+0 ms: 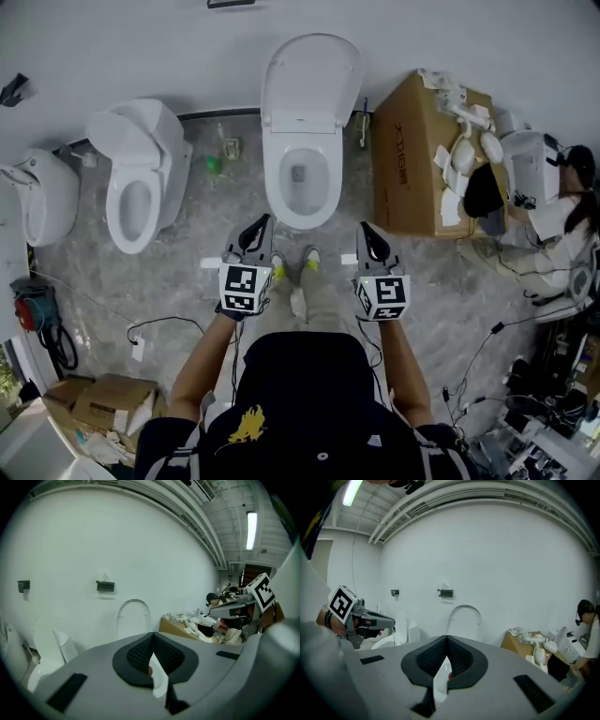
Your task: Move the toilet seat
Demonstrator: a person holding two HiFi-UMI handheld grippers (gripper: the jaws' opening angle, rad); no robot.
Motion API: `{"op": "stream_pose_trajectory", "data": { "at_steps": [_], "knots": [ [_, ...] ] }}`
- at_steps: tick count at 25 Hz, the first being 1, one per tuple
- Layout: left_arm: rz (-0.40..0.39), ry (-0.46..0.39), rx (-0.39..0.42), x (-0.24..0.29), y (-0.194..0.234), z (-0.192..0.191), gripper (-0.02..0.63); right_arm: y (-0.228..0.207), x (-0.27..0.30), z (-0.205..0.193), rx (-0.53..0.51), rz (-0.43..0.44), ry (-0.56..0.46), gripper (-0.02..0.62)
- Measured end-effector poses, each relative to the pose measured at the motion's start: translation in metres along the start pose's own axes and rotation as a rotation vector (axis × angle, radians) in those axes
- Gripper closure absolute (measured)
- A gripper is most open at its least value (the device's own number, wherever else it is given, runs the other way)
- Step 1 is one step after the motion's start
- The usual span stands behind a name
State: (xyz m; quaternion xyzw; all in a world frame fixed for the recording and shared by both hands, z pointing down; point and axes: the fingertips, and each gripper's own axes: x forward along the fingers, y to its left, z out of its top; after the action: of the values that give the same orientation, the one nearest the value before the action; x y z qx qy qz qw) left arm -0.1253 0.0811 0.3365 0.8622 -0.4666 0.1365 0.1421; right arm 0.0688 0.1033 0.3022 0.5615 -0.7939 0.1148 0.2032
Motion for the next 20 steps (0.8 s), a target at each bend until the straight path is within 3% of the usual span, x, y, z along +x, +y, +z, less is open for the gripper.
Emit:
{"op": "stream_pose_trajectory", "data": {
  "at_steps": [7, 12, 20],
  "knots": [
    [0.005, 0.108, -0.027, 0.047, 0.011, -0.038, 0.588, -0.026, 0.056, -0.043, 0.097, 0.005, 0.071, 0.569],
    [0.013, 0.149, -0.173, 0.081, 0.013, -0.062, 0.588, -0.048, 0.094, -0.068, 0.157, -0.005, 0.085, 0.571],
    [0.009, 0.245, -0.255, 0.112, 0.017, -0.130, 0.588, -0.043, 0.139, -0.139, 0.240, 0.009, 0.177, 0.569]
  ]
}}
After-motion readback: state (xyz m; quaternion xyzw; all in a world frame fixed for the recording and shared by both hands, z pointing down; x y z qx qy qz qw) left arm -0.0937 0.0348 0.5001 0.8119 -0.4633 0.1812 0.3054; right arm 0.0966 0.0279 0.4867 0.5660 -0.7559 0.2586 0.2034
